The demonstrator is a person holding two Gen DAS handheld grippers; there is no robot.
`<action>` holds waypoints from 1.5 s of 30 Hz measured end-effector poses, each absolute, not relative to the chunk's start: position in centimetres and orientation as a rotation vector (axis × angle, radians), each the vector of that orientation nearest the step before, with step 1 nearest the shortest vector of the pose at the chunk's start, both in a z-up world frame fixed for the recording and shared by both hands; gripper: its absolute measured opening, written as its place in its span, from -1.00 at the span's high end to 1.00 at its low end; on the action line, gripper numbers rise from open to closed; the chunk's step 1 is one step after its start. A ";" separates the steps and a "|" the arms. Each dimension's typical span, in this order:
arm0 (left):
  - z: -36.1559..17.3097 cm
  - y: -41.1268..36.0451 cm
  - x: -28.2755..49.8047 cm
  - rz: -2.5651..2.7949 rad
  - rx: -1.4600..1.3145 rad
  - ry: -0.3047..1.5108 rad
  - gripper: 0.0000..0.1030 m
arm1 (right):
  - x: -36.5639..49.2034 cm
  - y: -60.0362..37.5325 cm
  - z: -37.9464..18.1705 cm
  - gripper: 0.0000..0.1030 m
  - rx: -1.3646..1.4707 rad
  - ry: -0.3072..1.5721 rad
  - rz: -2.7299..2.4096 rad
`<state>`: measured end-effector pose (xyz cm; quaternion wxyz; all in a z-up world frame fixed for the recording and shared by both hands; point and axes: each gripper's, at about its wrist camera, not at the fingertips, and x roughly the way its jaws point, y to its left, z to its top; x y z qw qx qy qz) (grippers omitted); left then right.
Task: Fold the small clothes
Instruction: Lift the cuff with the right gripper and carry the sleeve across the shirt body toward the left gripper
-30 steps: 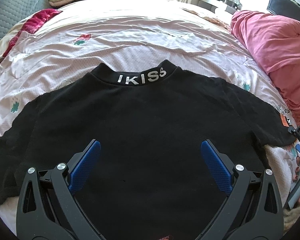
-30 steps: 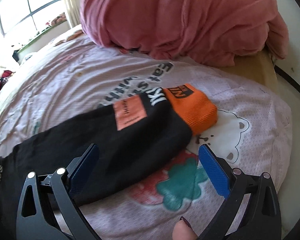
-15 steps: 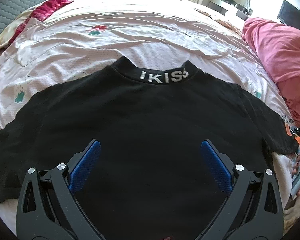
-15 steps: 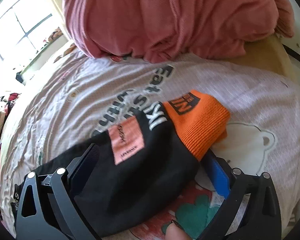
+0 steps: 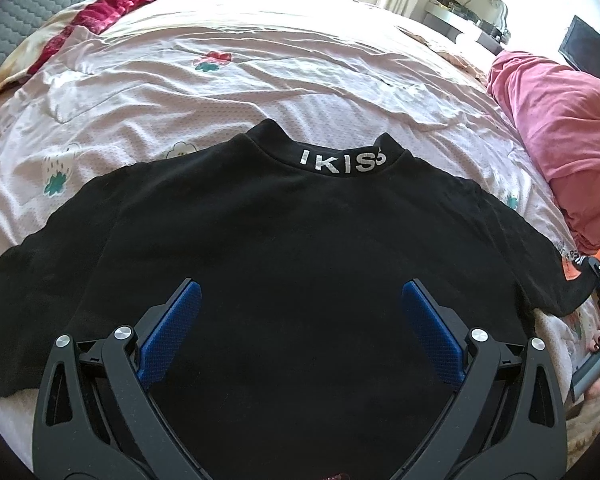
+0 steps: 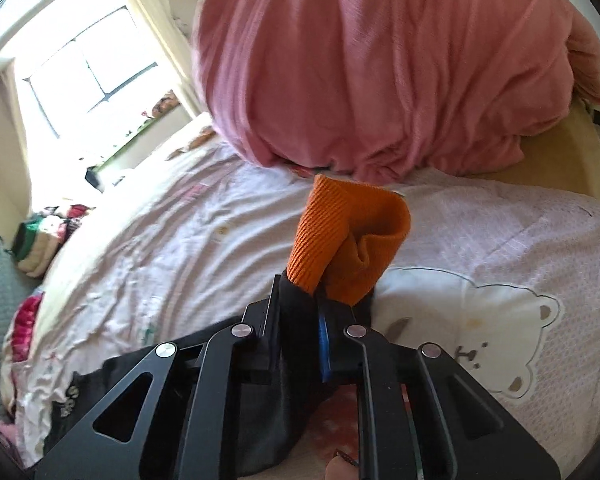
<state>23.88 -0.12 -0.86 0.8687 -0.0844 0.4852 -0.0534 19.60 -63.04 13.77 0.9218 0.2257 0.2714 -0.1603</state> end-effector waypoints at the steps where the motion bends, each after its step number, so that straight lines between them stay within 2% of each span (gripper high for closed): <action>1: -0.9 -0.1 23.8 -0.114 -0.182 1.018 -0.83 | 19.6 -62.6 14.2 0.74 0.458 0.541 -0.307; 12: 0.1 0.5 23.3 -0.132 -0.226 1.009 -0.83 | 18.9 -56.0 17.3 0.75 0.358 0.433 -0.041; 23: 1.5 2.4 22.3 -0.198 -0.364 0.975 -0.83 | 17.3 -47.2 19.3 0.75 0.222 0.400 0.254; 34: 1.8 2.8 21.8 -0.301 -0.480 0.972 -0.83 | 16.2 -40.6 17.3 0.74 0.115 0.472 0.401; 43: -0.4 2.2 22.2 -0.381 -0.575 1.015 -0.83 | 16.2 -37.0 14.9 0.62 0.064 0.555 0.483; 44: -0.7 1.8 22.2 -0.394 -0.579 1.022 -0.83 | 16.2 -36.9 14.9 0.60 0.062 0.557 0.489; 45: -0.8 1.6 22.1 -0.403 -0.579 1.027 -0.82 | 16.1 -36.9 14.9 0.49 0.063 0.559 0.495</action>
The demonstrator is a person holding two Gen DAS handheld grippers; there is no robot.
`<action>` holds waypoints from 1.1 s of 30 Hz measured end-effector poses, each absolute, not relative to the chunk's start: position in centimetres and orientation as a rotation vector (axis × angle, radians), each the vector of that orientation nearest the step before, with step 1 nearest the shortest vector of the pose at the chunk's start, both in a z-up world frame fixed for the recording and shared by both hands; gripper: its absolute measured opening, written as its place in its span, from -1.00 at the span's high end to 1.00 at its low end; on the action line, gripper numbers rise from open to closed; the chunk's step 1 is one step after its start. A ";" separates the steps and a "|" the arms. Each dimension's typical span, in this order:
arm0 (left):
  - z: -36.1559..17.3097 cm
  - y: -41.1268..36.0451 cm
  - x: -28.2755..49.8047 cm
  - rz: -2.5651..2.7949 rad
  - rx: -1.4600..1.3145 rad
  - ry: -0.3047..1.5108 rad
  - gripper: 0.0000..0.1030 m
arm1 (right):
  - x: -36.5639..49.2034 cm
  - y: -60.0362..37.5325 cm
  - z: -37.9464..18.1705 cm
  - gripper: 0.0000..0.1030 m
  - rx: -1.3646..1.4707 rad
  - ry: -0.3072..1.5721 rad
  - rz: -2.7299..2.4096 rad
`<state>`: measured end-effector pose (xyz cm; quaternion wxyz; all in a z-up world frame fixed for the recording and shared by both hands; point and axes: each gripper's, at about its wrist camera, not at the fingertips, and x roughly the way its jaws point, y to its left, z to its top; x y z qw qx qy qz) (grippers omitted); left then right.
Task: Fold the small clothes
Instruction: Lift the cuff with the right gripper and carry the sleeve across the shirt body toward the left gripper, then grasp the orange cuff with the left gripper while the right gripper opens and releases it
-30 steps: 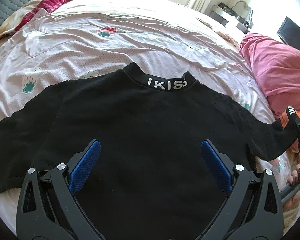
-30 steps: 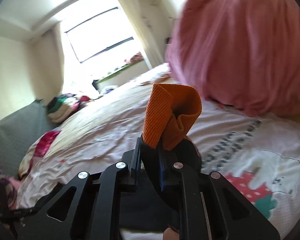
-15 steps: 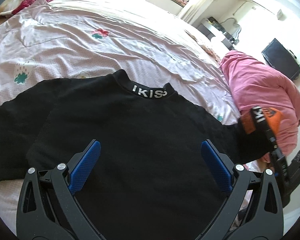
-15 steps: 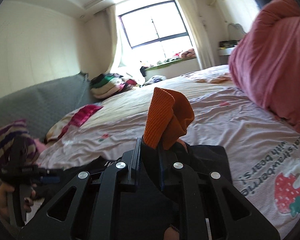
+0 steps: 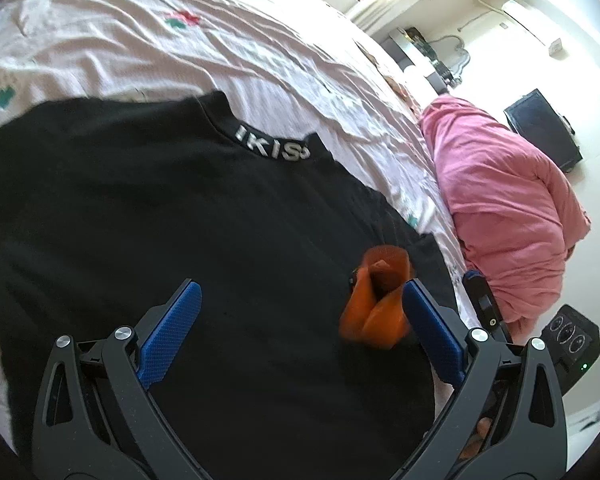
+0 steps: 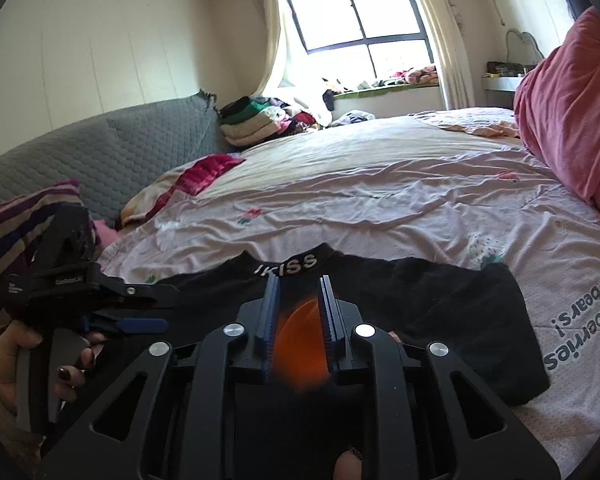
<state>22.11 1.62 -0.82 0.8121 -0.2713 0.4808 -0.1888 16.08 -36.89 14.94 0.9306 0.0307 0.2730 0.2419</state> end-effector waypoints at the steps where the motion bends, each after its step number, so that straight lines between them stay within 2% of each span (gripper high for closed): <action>1: -1.1 1.2 22.1 -0.419 -0.581 1.035 -0.82 | 16.1 -36.9 15.0 0.42 0.064 0.558 0.494; 5: -2.0 -0.5 21.9 -0.476 -0.580 1.064 -0.74 | 16.2 -37.9 15.3 0.34 0.068 0.561 0.453; 7: -2.6 -1.6 21.8 -0.501 -0.575 1.083 -0.60 | 16.5 -38.8 15.5 0.21 0.077 0.565 0.424; 9: -3.2 -2.6 21.8 -0.529 -0.578 1.105 -0.34 | 16.8 -39.7 15.5 0.16 0.074 0.577 0.391; 12: -3.9 -4.0 21.7 -0.564 -0.592 1.130 -0.16 | 17.2 -41.0 15.4 0.08 0.069 0.595 0.342; 18: -4.7 -6.6 22.3 -0.578 -0.628 1.138 -0.11 | 17.7 -43.1 15.0 -0.06 0.044 0.635 0.274; 26: -4.8 -9.2 22.8 -0.480 -0.488 1.125 -0.08 | 18.4 -45.6 14.7 -0.15 0.049 0.666 0.207; 28: -4.5 -9.5 22.9 -0.467 -0.451 1.110 0.33 | 18.6 -46.4 14.7 -0.15 0.077 0.671 0.199; 29: -4.4 -9.7 23.0 -0.463 -0.434 1.100 0.79 | 18.6 -46.9 14.7 -0.15 0.090 0.672 0.194; 30: -4.5 -9.6 23.2 -0.464 -0.436 1.099 1.00 | 18.7 -47.3 14.8 -0.15 0.099 0.671 0.187; 33: -4.2 -9.4 23.6 -0.472 -0.454 1.096 1.00 | 18.7 -48.4 15.0 -0.15 0.118 0.668 0.163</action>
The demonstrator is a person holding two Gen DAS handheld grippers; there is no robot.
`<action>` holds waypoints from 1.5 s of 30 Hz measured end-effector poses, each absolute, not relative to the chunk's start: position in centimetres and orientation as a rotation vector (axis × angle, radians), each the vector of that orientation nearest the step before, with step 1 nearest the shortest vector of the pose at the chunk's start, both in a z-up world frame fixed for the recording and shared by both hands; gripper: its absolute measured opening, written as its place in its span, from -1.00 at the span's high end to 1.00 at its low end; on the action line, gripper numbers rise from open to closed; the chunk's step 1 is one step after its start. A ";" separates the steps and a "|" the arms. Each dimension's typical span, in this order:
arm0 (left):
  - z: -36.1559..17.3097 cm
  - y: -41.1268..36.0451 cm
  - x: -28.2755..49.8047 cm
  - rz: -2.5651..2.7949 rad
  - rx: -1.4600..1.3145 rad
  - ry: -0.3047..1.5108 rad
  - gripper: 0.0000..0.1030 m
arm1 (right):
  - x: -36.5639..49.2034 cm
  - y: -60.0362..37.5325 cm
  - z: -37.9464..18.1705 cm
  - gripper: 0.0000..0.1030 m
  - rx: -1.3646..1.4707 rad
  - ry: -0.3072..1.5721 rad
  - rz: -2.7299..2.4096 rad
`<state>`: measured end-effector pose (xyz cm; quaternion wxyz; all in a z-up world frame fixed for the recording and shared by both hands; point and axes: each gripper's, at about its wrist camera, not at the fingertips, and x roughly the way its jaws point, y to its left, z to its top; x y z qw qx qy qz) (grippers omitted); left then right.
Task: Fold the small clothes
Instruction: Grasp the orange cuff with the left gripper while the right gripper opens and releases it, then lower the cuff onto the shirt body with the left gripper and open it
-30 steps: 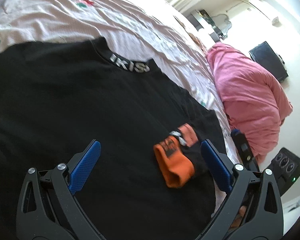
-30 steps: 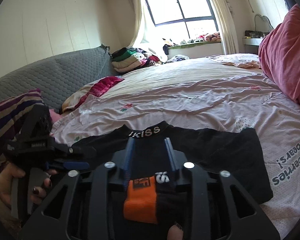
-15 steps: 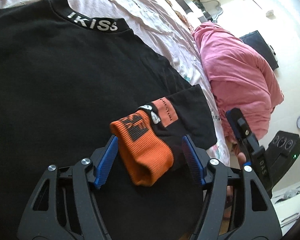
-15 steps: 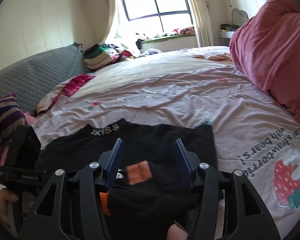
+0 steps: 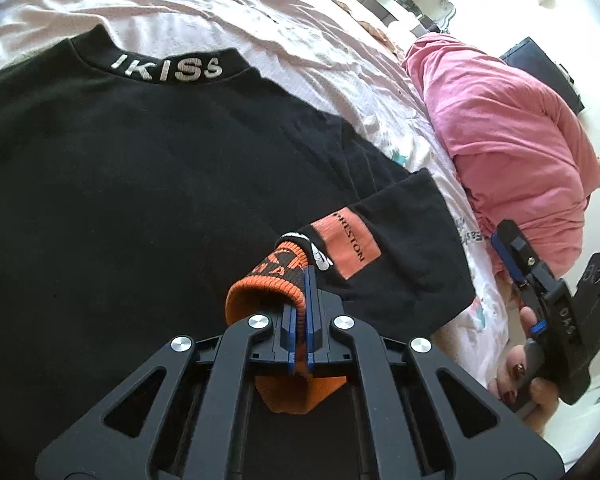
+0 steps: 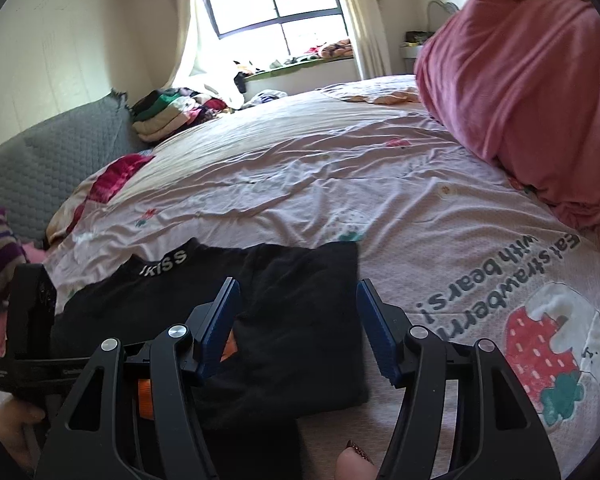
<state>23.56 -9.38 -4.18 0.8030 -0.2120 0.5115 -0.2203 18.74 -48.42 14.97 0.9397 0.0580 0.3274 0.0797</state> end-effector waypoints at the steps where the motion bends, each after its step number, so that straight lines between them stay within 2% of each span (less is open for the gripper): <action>1: -3.6 -9.3 23.5 -0.474 -0.439 1.077 1.00 | 18.8 -48.9 15.0 -0.15 0.129 0.671 0.157; 11: 3.3 -5.3 22.5 -0.438 -0.377 0.903 1.00 | 18.9 -50.5 15.1 -0.15 0.175 0.672 0.136; 19: 6.0 -0.3 21.7 -0.361 -0.382 0.834 1.00 | 18.6 -49.0 15.2 -0.15 0.145 0.660 0.165; 42: 1.6 6.6 21.1 -0.219 -0.475 0.875 1.00 | 18.4 -40.9 12.3 -0.15 -0.102 0.683 0.261; 45: 1.7 7.1 21.0 -0.196 -0.457 0.867 0.93 | 18.6 -39.8 11.9 -0.15 -0.124 0.697 0.278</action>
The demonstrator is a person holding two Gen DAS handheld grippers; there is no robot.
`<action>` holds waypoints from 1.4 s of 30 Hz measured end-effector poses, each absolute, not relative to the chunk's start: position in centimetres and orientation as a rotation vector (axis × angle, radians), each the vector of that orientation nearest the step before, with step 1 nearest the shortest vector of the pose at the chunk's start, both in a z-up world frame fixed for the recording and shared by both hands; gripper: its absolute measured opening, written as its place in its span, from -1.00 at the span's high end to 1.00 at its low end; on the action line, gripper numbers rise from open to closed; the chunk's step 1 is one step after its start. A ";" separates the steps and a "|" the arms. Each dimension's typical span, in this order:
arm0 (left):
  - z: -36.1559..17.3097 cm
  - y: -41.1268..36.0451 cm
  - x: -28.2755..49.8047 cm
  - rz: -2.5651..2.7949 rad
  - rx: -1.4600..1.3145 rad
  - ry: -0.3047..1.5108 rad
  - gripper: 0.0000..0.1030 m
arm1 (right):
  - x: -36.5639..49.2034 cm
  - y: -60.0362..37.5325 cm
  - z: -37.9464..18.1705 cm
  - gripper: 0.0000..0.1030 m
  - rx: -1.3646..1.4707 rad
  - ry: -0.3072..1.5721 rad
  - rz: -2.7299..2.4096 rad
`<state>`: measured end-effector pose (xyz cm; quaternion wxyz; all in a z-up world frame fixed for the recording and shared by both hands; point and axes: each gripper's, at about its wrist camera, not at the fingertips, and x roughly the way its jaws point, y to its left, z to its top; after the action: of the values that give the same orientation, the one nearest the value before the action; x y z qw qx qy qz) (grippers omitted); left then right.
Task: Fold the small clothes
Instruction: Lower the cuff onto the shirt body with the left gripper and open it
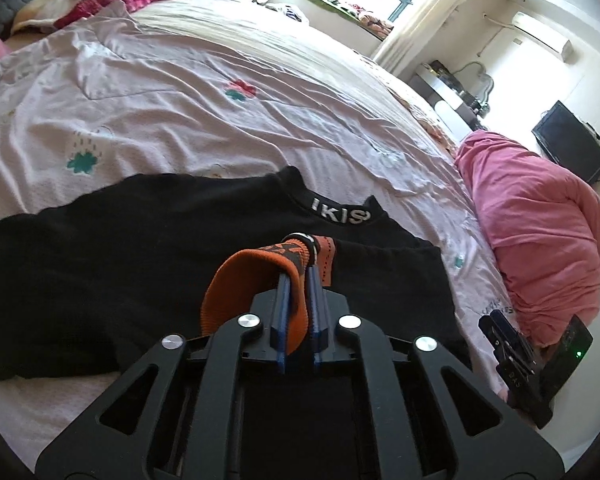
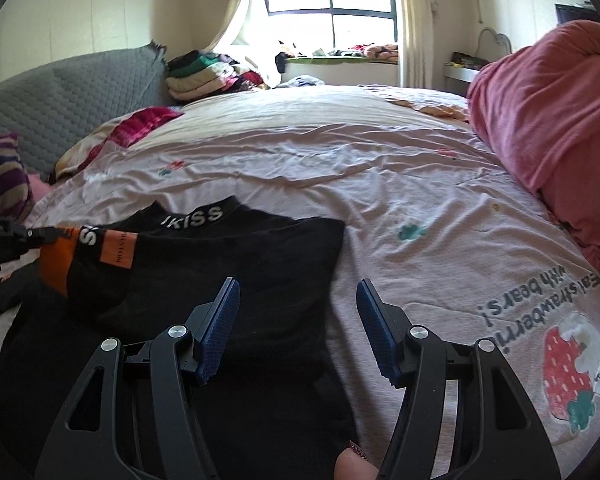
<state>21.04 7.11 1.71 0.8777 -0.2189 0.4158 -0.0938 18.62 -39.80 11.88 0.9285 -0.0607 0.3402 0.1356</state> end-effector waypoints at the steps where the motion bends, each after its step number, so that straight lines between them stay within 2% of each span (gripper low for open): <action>1: 1.7 7.0 21.0 -0.190 -0.443 0.866 0.93 | 18.7 -39.5 11.8 -0.15 -0.128 0.700 0.283; 4: 1.5 6.2 21.2 -0.186 -0.404 0.872 0.92 | 18.8 -38.4 11.3 -0.15 -0.153 0.721 0.302; 8: 1.6 5.3 21.0 -0.140 -0.324 0.855 0.79 | 18.8 -37.5 10.6 -0.16 -0.173 0.751 0.326; 14: 2.9 5.7 20.2 -0.062 -0.287 0.772 0.79 | 19.0 -37.2 9.7 -0.25 -0.167 0.790 0.339; 20: -0.6 4.3 21.9 -0.112 -0.263 0.935 0.78 | 20.0 -37.9 8.4 -0.25 -0.136 0.879 0.307; 24: -3.5 4.7 22.3 -0.094 -0.262 1.037 0.67 | 20.6 -38.8 7.4 -0.30 -0.109 0.944 0.280; 33: -3.8 5.5 21.2 -0.098 -0.276 1.018 0.65 | 20.5 -39.9 7.9 -0.31 -0.066 0.944 0.272; 37: -2.8 5.5 20.3 -0.075 -0.252 1.006 0.49 | 20.1 -39.6 8.8 -0.36 -0.078 0.903 0.281; 42: -1.8 5.4 19.4 -0.073 -0.243 0.994 0.15 | 19.4 -38.8 9.8 -0.42 -0.094 0.866 0.312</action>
<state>19.45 5.40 -1.77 0.8713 -0.1161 0.4755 -0.0347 19.41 -38.79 9.77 0.8949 -0.0451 0.4178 0.1505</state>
